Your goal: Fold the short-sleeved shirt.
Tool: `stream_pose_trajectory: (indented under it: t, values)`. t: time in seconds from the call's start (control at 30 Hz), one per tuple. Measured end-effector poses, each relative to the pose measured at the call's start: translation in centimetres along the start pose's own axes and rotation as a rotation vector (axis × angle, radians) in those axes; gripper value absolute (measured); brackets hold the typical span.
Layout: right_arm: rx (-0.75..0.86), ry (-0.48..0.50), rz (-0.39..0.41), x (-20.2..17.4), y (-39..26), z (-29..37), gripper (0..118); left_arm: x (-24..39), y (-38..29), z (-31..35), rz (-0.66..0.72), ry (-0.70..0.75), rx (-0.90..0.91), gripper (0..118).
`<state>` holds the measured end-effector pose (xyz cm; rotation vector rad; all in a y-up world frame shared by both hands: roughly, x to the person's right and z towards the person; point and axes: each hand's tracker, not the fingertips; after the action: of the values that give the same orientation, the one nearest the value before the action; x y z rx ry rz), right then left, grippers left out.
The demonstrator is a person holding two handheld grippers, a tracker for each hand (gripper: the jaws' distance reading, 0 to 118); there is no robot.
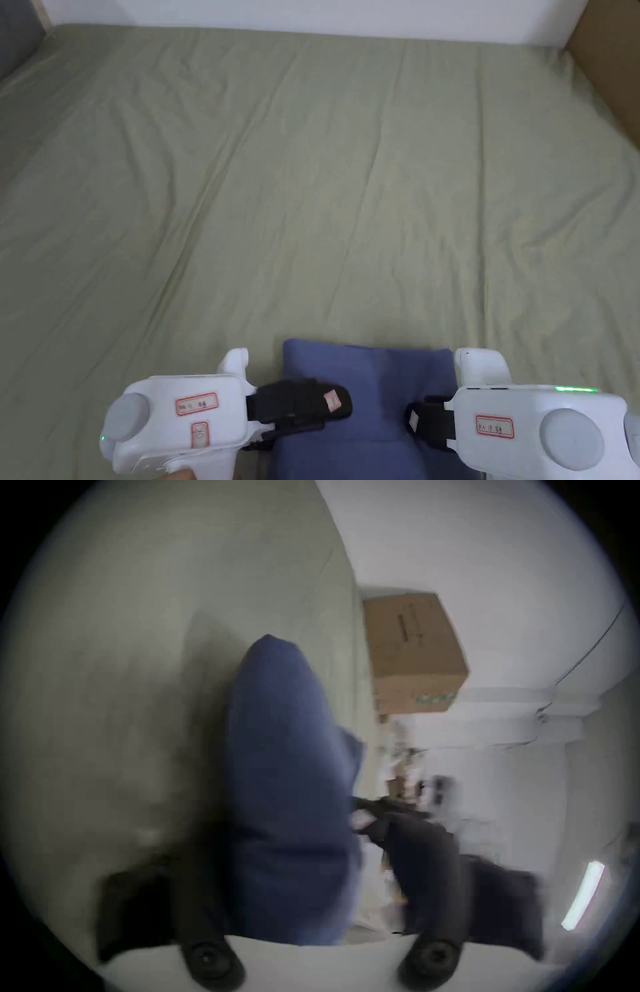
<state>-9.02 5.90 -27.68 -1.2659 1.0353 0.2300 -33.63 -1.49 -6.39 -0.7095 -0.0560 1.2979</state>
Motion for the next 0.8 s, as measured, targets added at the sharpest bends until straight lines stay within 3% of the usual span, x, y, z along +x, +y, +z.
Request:
stream_pose_trajectory:
  t: [0.03, 0.07, 0.13, 0.23, 0.3, 0.37, 0.53, 0.7, 0.8]
  values:
    - [0.0, -0.006, 0.001, -0.1, 0.0, 0.0, 0, 0.0, 0.0, -0.2, -0.04, 0.1, -0.008, 35]
    - [-0.002, 0.002, -0.001, -0.1, 0.0, 0.1, 0, -0.6, -0.1, -0.4, -0.005, 0.079, -0.022, 27]
    - [-0.004, -0.005, 0.001, -0.6, 0.2, 0.4, 0, -1.0, 0.4, 0.6, 0.068, -0.043, -0.017, 27]
    - [0.016, 0.023, -0.004, -1.4, 0.3, 1.3, 0, 0.5, 0.6, 2.0, -0.066, 0.054, -0.018, 27]
    - [0.025, 0.03, 0.009, -2.3, 0.4, 1.6, 0, 1.3, 1.5, 3.9, -0.061, 0.069, -0.011, 27]
    - [0.038, 0.029, 0.024, -3.0, 0.5, 1.5, 0, 1.7, 2.4, 6.6, -0.142, 0.126, 0.021, 27]
    - [0.028, 0.045, 0.042, -4.2, 0.4, 0.9, 0, 1.0, 6.3, 14.9, -0.216, 0.415, 0.074, 27]
    - [0.008, 0.023, 0.063, -4.8, 0.3, 0.2, 0, 0.0, 10.2, 21.5, -0.398, 0.954, 0.01, 27]
    - [0.002, 0.027, 0.043, -5.2, 0.3, -0.2, 0, -1.6, 12.2, 24.9, -0.382, 1.083, -0.005, 27]
